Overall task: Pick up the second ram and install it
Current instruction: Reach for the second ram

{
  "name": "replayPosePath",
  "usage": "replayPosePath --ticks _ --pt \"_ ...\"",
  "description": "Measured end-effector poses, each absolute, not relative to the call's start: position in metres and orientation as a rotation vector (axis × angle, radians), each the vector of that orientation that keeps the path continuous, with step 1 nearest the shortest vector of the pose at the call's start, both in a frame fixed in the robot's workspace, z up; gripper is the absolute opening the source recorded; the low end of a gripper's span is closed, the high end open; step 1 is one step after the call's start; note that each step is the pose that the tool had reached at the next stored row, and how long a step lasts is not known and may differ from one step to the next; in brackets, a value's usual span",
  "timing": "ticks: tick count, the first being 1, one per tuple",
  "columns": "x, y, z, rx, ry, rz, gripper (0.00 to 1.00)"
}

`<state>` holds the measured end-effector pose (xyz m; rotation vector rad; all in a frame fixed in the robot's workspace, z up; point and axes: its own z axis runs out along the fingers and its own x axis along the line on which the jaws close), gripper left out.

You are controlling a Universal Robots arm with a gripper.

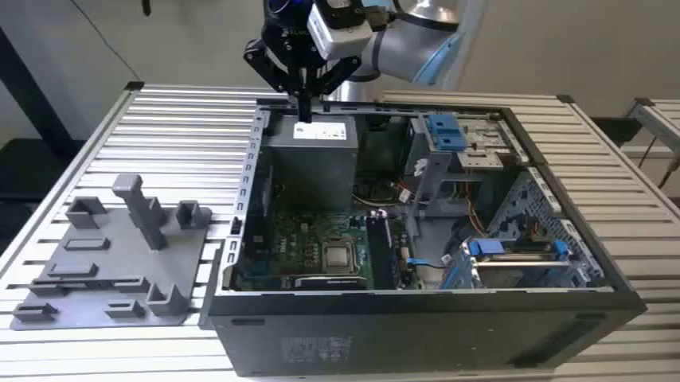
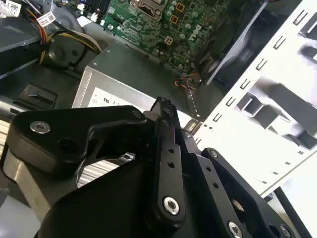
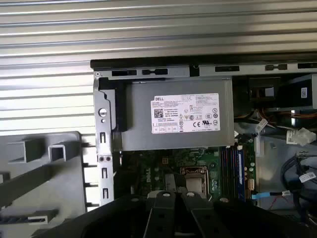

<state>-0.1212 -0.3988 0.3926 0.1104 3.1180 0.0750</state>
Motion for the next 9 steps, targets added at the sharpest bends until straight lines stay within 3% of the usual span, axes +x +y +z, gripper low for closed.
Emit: replayPosePath --ticks 9 --pt "-0.1212 -0.3990 0.3928 0.111 3.118 0.075 0.11"
